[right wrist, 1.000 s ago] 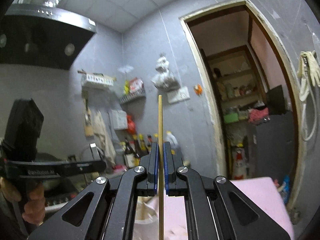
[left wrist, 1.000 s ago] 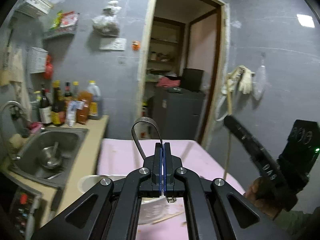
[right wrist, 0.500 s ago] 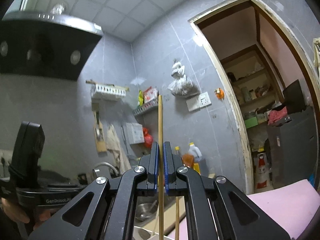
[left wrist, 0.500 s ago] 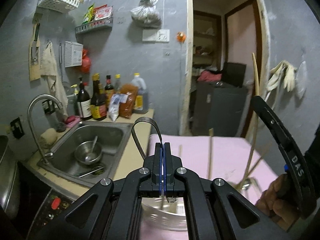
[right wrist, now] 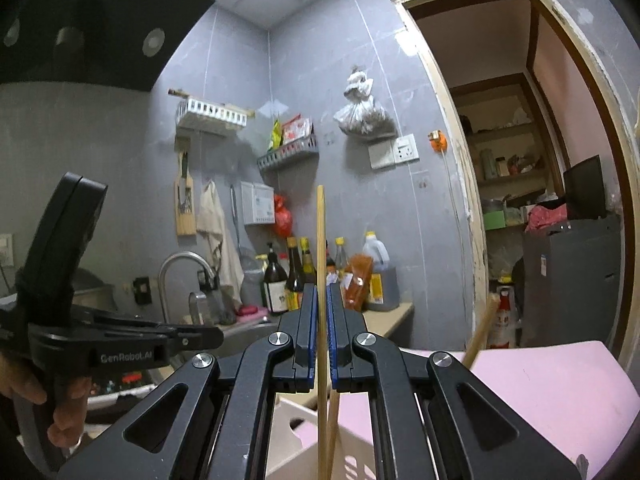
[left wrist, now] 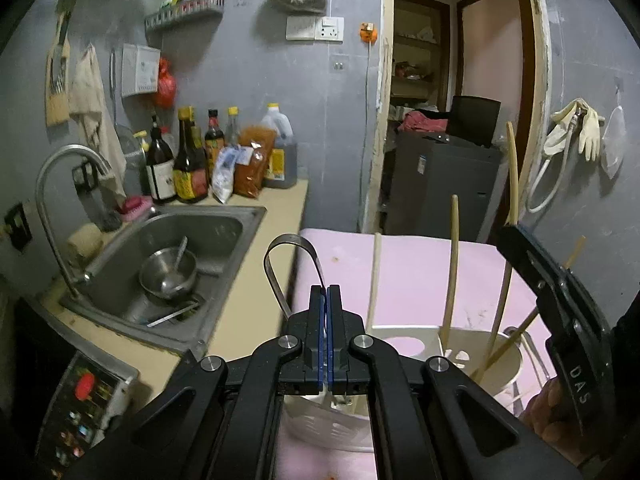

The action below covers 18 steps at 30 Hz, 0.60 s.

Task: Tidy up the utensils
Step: 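Lift the spoon and chopstick upright and carry both over the white basket, then lower the spoon and chopstick into the basket and open both tools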

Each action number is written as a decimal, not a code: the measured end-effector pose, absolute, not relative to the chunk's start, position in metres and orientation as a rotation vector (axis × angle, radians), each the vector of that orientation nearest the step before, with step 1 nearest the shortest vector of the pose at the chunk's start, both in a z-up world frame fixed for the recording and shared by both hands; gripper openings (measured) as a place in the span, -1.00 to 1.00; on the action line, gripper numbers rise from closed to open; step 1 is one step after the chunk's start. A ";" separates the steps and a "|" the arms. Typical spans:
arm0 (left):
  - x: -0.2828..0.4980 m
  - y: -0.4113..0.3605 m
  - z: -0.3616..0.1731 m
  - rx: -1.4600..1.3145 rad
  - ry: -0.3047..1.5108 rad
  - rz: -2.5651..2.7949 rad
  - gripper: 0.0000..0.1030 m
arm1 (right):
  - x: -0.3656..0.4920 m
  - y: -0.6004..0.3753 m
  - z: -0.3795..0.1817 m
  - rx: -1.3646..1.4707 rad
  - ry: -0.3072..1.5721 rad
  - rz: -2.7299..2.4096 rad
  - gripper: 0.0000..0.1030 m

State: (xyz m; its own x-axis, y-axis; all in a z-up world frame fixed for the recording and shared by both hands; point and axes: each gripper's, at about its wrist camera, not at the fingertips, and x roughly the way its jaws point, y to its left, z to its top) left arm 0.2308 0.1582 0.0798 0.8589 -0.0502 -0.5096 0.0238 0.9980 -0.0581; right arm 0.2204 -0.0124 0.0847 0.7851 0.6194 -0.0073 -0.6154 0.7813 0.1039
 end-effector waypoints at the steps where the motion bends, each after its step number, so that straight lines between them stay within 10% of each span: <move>1: 0.231 0.158 0.080 -0.054 0.536 -0.043 -1.00 | 0.220 -0.012 0.084 0.095 0.047 0.667 -0.94; 8: 0.225 0.158 0.079 -0.096 0.543 -0.092 -0.98 | 0.219 -0.015 0.079 0.082 0.092 0.660 -0.93; 18: 0.206 0.157 0.097 -0.132 0.496 -0.098 -0.44 | 0.208 -0.028 0.091 0.062 0.062 0.653 -0.76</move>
